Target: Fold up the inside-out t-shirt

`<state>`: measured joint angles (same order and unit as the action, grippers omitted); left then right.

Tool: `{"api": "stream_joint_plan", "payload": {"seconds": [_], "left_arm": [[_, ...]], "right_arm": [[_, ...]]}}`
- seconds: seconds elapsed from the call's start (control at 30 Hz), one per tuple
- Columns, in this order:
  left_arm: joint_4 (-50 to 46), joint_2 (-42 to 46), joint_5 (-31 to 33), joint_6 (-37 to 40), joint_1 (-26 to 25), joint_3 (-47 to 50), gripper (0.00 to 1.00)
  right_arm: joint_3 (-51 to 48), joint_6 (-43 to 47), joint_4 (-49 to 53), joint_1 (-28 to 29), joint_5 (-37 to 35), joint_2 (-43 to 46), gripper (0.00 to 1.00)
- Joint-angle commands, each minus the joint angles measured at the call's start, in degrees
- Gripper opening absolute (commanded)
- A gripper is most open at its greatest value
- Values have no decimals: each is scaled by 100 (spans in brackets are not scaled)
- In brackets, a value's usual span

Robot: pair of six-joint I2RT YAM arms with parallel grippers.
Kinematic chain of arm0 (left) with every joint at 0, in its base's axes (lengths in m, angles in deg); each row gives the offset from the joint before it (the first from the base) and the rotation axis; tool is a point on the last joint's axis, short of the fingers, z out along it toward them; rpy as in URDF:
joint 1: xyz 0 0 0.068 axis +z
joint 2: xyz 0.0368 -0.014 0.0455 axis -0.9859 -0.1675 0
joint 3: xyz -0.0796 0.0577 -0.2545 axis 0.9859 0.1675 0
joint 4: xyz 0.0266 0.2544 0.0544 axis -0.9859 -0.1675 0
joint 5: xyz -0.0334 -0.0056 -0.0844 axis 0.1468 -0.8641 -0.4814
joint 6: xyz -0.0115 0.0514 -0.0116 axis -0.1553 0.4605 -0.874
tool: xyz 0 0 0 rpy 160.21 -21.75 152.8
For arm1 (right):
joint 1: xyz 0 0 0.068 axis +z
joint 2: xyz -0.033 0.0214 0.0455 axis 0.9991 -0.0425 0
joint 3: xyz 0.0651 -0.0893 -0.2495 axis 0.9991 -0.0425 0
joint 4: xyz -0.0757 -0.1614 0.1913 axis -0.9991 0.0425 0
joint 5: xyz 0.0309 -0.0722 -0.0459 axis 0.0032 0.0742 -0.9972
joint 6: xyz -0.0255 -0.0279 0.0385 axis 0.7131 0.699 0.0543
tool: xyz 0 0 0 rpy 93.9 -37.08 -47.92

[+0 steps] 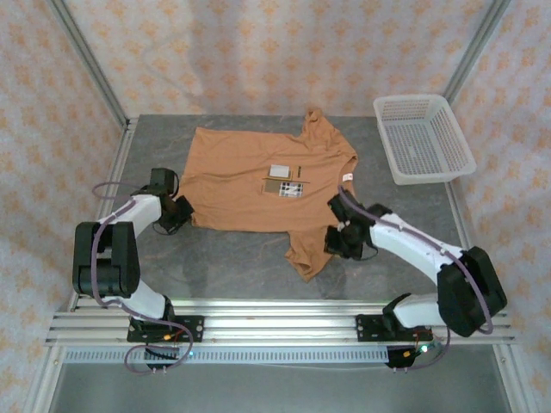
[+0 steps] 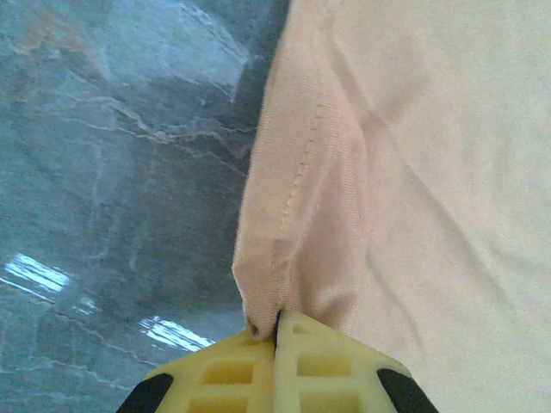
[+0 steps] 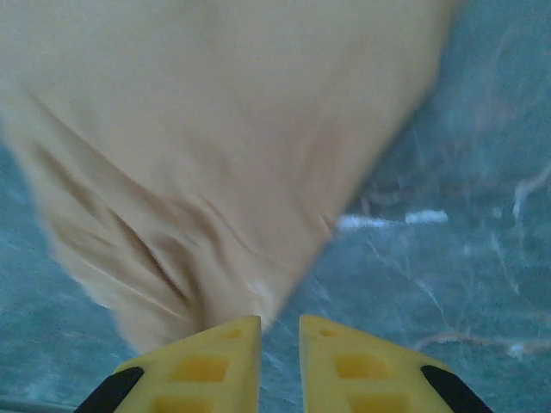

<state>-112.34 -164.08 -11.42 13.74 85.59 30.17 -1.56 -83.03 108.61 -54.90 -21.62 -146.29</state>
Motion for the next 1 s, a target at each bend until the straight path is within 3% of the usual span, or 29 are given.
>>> {"api": "stream_joint_plan", "payload": {"seconds": [0.0,0.17,0.33,0.43,0.6,0.97], "left_arm": [[-117,41,214,-60,-14,-206,0],[-113,99,204,-113,-14,-209,0],[-49,132,134,-184,-31,-124,0],[-56,168,144,-184,-31,-89,0],[-124,222,189,-133,-33,-85,0],[-146,231,166,-149,-32,-136,0]], "right_arm": [[-354,-735,-646,571,-223,302,21],[-727,-1342,-1102,1376,-591,433,20],[-852,-1634,-1443,1821,-723,323,17],[-785,-1628,-1491,1934,-771,123,19],[-634,-1585,-1473,1992,-808,-196,32],[-620,-1656,-1454,2032,-756,-622,36]]}}
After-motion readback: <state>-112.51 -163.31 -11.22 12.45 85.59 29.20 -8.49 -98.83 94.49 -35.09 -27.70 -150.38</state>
